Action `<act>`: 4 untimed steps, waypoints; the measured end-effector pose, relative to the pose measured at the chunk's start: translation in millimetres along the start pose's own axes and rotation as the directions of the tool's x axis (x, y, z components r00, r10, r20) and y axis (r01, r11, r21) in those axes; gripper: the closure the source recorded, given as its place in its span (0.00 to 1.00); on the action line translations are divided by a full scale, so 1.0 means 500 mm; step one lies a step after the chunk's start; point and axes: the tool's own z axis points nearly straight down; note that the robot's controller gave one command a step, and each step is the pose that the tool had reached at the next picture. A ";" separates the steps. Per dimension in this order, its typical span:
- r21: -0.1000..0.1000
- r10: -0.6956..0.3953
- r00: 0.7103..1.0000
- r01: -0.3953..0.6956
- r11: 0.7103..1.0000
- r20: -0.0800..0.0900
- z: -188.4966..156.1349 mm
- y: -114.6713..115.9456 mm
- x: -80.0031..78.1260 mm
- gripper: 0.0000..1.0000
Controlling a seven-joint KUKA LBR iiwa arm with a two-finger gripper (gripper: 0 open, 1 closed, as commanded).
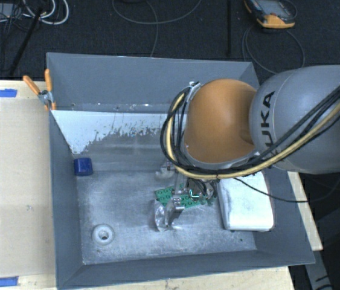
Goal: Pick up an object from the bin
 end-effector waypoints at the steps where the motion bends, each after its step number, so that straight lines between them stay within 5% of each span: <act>1: -0.004 -0.237 0.971 0.237 0.971 0.029 0.229 -0.154 -0.065 0.00; 4: -0.001 -0.227 0.974 0.227 0.974 0.012 0.224 -0.151 -0.070 0.00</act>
Offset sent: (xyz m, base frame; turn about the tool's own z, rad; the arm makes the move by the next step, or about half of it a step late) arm 0.0254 -0.0814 -0.1208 -0.2389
